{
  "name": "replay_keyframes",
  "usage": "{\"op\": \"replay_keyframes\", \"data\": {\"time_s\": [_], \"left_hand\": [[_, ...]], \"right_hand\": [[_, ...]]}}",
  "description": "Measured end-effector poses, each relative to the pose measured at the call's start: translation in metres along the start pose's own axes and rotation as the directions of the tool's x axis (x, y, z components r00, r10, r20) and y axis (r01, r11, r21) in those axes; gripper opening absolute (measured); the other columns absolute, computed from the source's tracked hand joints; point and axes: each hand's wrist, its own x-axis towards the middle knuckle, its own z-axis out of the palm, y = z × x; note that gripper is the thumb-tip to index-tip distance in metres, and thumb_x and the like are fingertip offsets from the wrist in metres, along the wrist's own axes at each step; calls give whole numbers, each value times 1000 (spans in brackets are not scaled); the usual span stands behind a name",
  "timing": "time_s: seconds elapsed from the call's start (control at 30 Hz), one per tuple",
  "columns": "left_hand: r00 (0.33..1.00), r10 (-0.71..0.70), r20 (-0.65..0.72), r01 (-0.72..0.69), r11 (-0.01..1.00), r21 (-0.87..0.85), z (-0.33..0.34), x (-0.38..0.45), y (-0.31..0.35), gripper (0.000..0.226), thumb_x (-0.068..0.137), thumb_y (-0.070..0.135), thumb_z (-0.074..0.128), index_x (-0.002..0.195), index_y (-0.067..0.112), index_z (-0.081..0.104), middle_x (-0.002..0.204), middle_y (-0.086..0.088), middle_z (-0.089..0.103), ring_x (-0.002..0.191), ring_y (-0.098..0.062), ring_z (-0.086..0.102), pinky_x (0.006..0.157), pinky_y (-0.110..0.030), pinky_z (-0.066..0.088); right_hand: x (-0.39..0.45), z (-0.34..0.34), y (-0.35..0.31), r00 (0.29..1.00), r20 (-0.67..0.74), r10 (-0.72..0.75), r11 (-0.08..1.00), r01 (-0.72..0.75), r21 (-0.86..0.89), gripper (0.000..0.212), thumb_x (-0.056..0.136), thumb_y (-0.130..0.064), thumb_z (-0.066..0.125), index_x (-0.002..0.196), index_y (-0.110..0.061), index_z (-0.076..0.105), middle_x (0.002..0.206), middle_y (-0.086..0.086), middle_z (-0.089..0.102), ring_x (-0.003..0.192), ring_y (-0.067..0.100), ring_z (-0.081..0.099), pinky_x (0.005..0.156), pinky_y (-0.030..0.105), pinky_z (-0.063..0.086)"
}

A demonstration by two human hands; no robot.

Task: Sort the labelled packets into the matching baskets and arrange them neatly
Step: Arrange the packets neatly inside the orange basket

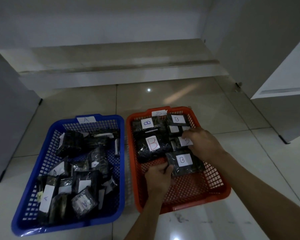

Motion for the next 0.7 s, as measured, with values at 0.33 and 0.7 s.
{"op": "replay_keyframes", "data": {"time_s": [0.33, 0.7], "left_hand": [[985, 165, -54, -157, 979, 130, -26, -23, 19, 14, 88, 14, 70, 98, 24, 71, 87, 4, 75, 75, 0, 70, 68, -16, 57], [940, 174, -294, -25, 894, 448, -118, -92, 14, 73, 77, 58, 70, 137, 21, 51, 127, 8, 55, 120, -16, 51, 103, -38, 47]], "right_hand": [[-45, -4, 8, 926, -233, 296, 937, -235, 258, 40, 86, -19, 72, 125, -17, 64, 120, 5, 63, 112, 26, 57, 89, 40, 52], [-103, 14, -22, 877, -77, 475, 756, -361, 545, 65, 95, -2, 48, 152, -29, 40, 129, 11, 68, 107, 38, 66, 97, 48, 53]]}}
